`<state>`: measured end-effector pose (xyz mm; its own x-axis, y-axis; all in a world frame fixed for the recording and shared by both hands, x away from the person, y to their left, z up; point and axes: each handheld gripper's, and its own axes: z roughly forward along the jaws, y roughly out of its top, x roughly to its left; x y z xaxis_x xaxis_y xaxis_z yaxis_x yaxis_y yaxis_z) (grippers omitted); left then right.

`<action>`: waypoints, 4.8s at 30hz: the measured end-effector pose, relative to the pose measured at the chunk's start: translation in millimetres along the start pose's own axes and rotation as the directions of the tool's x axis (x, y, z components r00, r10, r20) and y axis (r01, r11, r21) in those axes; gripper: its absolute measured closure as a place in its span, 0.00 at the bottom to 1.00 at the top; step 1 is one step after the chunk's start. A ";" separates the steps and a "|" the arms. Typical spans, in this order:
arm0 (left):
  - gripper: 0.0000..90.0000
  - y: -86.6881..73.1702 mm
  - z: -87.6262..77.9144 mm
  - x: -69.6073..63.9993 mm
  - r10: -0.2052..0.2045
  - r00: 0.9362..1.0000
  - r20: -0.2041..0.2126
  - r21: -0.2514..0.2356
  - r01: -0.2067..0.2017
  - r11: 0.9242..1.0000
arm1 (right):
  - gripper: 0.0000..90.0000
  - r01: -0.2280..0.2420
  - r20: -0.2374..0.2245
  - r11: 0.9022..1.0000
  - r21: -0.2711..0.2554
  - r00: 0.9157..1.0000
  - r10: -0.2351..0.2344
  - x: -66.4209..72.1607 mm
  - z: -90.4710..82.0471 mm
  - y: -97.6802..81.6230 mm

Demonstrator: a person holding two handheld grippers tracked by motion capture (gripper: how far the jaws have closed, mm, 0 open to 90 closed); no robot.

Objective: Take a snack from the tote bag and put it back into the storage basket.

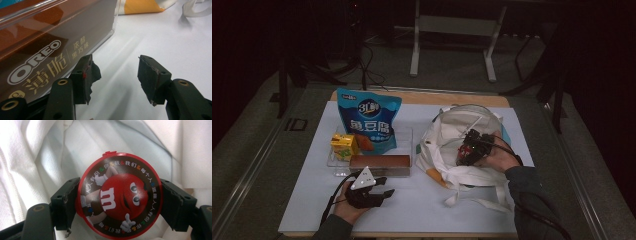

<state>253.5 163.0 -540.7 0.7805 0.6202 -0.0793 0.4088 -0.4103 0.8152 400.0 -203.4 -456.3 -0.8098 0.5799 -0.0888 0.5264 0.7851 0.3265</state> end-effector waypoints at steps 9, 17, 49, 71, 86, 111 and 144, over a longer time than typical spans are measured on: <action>0.52 0.0 0.1 0.1 -0.001 1.000 0.000 0.000 0.001 1.000 | 0.27 -0.013 -0.014 0.998 -0.060 1.000 0.012 -3.9 -11.4 -3.9; 0.52 0.0 0.0 0.1 -0.001 1.000 0.000 -0.001 0.001 1.000 | 0.27 0.024 -0.016 0.995 -0.092 1.000 -0.026 -0.3 -29.3 -2.3; 0.52 0.0 0.0 -0.2 0.000 1.000 -0.002 -0.002 0.000 1.000 | 0.27 0.140 -0.005 0.976 -0.164 0.990 -0.143 20.6 -80.3 18.9; 0.52 -0.1 0.0 0.2 -0.002 1.000 0.000 -0.003 0.002 1.000 | 0.27 0.182 -0.041 0.964 -0.195 0.980 -0.194 34.8 -91.7 34.3; 0.52 -0.1 -0.1 0.2 -0.002 1.000 0.001 -0.003 0.002 1.000 | 0.27 0.227 -0.067 0.949 -0.221 0.967 -0.247 48.7 -98.4 51.0; 0.52 -0.1 -0.1 0.4 -0.003 1.000 0.002 -0.004 0.003 1.000 | 0.27 0.298 -0.082 0.920 -0.256 0.941 -0.327 73.6 -101.4 78.0; 0.52 -0.3 -0.7 1.0 -0.006 1.000 0.004 -0.006 0.006 1.000 | 0.27 0.310 -0.106 0.903 -0.297 0.929 -0.354 92.2 -88.6 118.5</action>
<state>253.8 164.1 -540.6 0.7799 0.6198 -0.0871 0.4111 -0.4023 0.8180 364.8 -76.1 -342.4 -0.9663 0.2377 -0.0986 0.1469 0.8240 0.5472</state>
